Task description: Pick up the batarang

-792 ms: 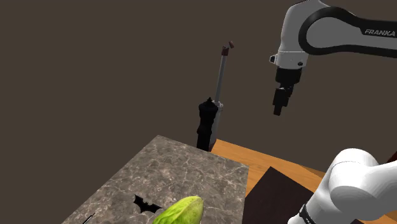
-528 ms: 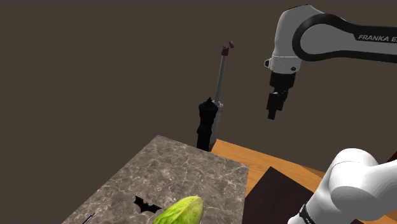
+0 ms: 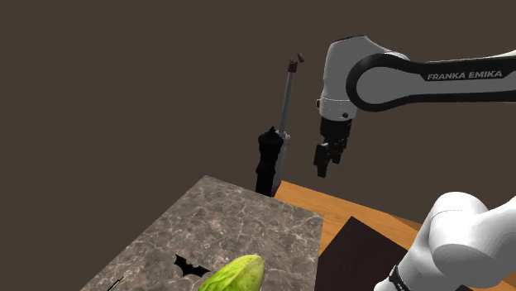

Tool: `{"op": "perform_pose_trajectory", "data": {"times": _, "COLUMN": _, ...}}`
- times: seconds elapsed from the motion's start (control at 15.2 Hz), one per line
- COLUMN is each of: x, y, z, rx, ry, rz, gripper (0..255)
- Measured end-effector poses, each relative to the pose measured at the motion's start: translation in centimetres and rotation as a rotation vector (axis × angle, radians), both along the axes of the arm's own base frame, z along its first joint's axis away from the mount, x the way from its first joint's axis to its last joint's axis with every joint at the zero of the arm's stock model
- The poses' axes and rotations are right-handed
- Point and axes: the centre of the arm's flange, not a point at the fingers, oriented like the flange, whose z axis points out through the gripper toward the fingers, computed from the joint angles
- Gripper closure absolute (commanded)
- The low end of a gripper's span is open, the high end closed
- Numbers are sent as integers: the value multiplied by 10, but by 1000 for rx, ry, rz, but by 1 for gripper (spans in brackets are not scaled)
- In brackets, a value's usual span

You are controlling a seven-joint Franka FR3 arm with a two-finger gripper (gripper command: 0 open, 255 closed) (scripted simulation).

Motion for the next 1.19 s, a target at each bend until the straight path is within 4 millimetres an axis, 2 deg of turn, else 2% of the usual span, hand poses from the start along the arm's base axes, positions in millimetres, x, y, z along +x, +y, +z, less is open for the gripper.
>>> {"op": "perform_pose_trajectory", "data": {"times": 0.4, "x": 22, "y": 57, "z": -46, "rx": 5, "ry": -5, "rz": -27, "gripper": 0}}
{"op": "perform_pose_trajectory", "data": {"times": 1.19, "x": 86, "y": 168, "z": -136, "rx": 16, "ry": -16, "rz": -80, "gripper": 0}}
